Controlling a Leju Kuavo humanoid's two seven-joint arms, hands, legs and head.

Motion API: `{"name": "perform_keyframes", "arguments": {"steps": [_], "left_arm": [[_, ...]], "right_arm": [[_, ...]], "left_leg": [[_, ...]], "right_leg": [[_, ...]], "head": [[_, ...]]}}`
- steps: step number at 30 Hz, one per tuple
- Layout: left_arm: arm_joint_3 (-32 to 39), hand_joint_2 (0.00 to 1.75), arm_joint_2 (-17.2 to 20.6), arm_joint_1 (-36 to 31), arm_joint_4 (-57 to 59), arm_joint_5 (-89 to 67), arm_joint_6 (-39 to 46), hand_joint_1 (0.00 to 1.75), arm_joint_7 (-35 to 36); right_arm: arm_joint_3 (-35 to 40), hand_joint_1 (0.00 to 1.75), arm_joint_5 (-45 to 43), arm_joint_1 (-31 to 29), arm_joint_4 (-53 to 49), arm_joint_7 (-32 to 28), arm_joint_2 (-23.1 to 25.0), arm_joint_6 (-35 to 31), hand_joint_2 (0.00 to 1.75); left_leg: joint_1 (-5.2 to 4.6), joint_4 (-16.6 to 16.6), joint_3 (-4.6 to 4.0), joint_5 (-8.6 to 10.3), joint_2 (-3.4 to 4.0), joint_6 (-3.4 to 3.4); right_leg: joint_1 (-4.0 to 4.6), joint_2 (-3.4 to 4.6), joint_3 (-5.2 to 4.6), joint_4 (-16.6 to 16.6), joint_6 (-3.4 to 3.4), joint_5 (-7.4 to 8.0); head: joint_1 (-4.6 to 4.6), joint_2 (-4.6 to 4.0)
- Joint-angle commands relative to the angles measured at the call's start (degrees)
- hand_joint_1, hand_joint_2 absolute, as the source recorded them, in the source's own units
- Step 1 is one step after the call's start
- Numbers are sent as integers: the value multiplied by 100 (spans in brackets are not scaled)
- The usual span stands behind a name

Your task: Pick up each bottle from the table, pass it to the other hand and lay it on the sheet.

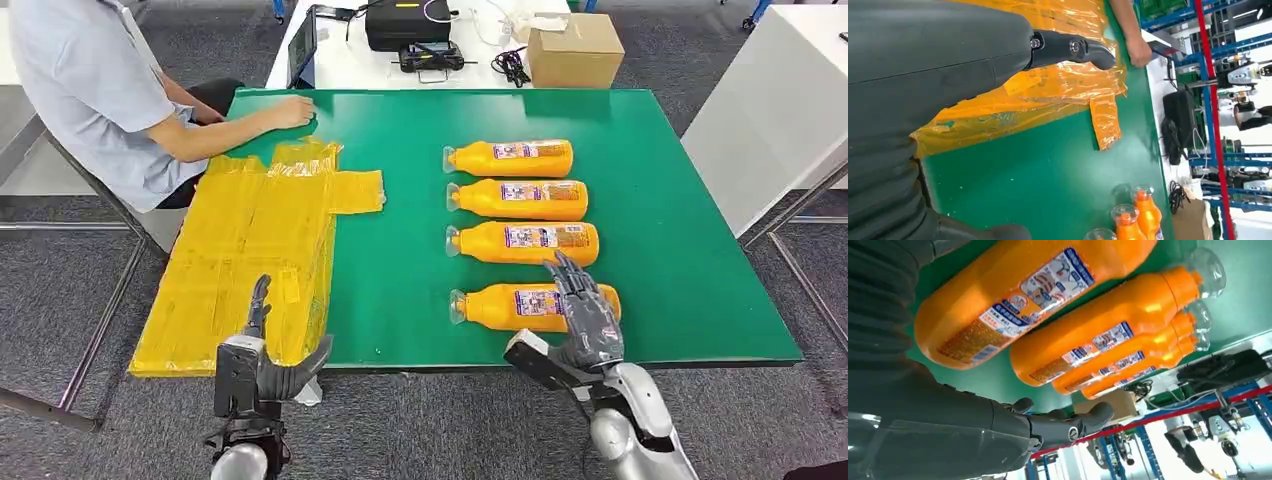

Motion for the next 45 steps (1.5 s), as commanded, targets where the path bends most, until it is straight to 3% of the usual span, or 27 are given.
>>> {"name": "perform_keyframes", "arguments": {"steps": [1,7,15,32,45], "left_arm": [[78,175,-18,-207,395,51,-163,0,124],[-111,175,23,-226,405,-43,-192,0,16],[-487,175,217,-112,-29,-130,-525,0,-422],[-551,175,232,-48,-118,-136,-695,0,-398],[-746,175,388,-7,-327,-172,-776,0,-543]], "right_arm": [[408,0,152,-271,459,289,-359,313,175],[506,0,286,-356,647,340,-764,538,175],[472,0,478,-355,460,401,-939,455,175],[424,0,681,-548,779,475,-853,489,175],[765,0,756,-1300,1733,377,-598,419,175]], "left_leg": [[13,-6,7,4,11,-14],[6,-1,3,2,4,-8],[7,-2,3,1,14,-13],[5,-1,3,0,13,-10],[6,-3,5,0,23,-10]], "right_leg": [[14,9,8,-14,-21,10],[7,2,6,-7,-12,6],[8,13,1,-7,-18,7],[7,12,2,-6,-13,6],[8,22,2,-8,-14,9]], "head": [[0,0],[2,0],[0,0],[0,0],[0,0]]}}
